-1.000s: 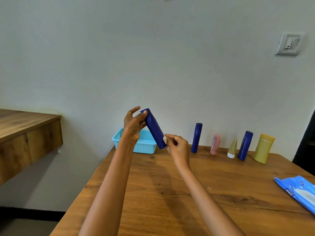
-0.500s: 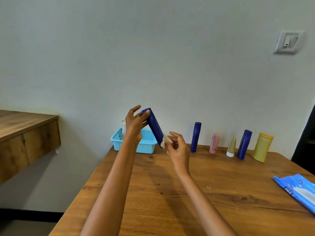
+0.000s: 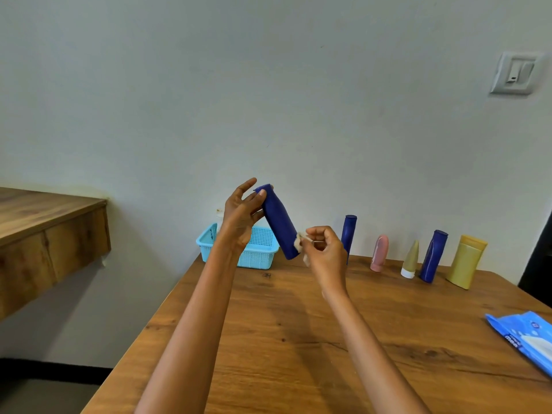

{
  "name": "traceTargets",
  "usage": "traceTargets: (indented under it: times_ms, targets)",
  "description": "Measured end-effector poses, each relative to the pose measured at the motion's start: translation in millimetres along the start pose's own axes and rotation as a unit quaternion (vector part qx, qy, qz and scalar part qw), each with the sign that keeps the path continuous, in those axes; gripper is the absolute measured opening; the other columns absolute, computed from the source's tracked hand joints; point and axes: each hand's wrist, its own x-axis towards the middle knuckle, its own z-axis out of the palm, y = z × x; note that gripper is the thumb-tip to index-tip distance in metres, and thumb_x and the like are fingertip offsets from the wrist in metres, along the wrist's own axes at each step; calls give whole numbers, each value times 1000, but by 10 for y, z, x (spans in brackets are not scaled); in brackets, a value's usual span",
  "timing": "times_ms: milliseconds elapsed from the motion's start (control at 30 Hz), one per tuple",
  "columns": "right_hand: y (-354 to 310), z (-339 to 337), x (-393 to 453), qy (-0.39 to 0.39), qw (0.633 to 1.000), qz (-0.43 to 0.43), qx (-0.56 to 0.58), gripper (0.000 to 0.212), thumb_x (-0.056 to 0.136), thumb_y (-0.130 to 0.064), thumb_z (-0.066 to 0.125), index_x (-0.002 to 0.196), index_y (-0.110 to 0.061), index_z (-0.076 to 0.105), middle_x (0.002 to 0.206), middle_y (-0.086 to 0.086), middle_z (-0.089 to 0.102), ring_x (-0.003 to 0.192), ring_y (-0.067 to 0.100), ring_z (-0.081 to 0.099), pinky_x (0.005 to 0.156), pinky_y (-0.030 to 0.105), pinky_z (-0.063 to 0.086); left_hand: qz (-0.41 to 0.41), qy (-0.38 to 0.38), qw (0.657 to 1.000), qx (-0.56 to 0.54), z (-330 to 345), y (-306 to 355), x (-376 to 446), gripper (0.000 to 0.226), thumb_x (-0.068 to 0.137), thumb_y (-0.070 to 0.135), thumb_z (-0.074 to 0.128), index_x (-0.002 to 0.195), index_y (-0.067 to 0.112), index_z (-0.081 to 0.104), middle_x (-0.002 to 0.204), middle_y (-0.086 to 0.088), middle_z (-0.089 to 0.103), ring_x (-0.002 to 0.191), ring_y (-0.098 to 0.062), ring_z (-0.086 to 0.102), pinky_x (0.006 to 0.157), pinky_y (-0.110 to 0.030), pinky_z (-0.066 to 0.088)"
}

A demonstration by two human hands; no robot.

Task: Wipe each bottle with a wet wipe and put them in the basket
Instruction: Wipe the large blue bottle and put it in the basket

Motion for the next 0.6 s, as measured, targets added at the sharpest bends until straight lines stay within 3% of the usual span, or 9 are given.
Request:
traceTargets:
  times_ms: [133, 233, 333, 467, 600]
  targets:
    - [-146, 34, 13, 37, 997, -64, 2, 11, 85, -16, 66, 93, -20, 59, 87, -17, 61, 82, 1, 61, 66, 7, 49, -16, -52, 998, 21, 115, -26, -27, 41, 89, 6, 57, 129, 10, 48, 109, -14, 65, 95, -21, 64, 77, -28, 58]
    - [-193, 32, 11, -10, 995, -98, -17, 10, 86, -16, 65, 94, -19, 60, 89, -18, 60, 85, -1, 59, 70, 7, 49, -10, -52, 999, 11, 103, -20, -27, 42, 90, 5, 55, 131, 9, 46, 108, -12, 67, 97, -21, 65, 79, -28, 57]
    - [-152, -8, 28, -61, 995, -68, -31, 16, 84, -10, 65, 92, -22, 59, 88, -18, 59, 84, 1, 59, 66, 5, 47, 1, -39, 999, -7, 27, 16, -22, 42, 91, 4, 54, 132, 9, 45, 109, -12, 66, 99, -23, 64, 77, -28, 58]
    - [-85, -30, 31, -18, 999, -29, -12, 16, 87, -7, 62, 97, -19, 59, 93, -12, 61, 89, 6, 60, 65, 5, 47, -6, -52, 999, -2, 39, 9, -38, 41, 91, 4, 54, 130, 8, 47, 105, -10, 67, 93, -20, 66, 73, -26, 58]
    - [-169, -22, 81, 17, 997, -77, 5, 22, 87, -12, 63, 107, -18, 57, 103, -11, 61, 96, 5, 60, 74, 11, 51, -18, -70, 997, 22, 147, -78, -40, 40, 89, 5, 57, 128, 10, 49, 104, -11, 68, 92, -21, 67, 77, -29, 58]
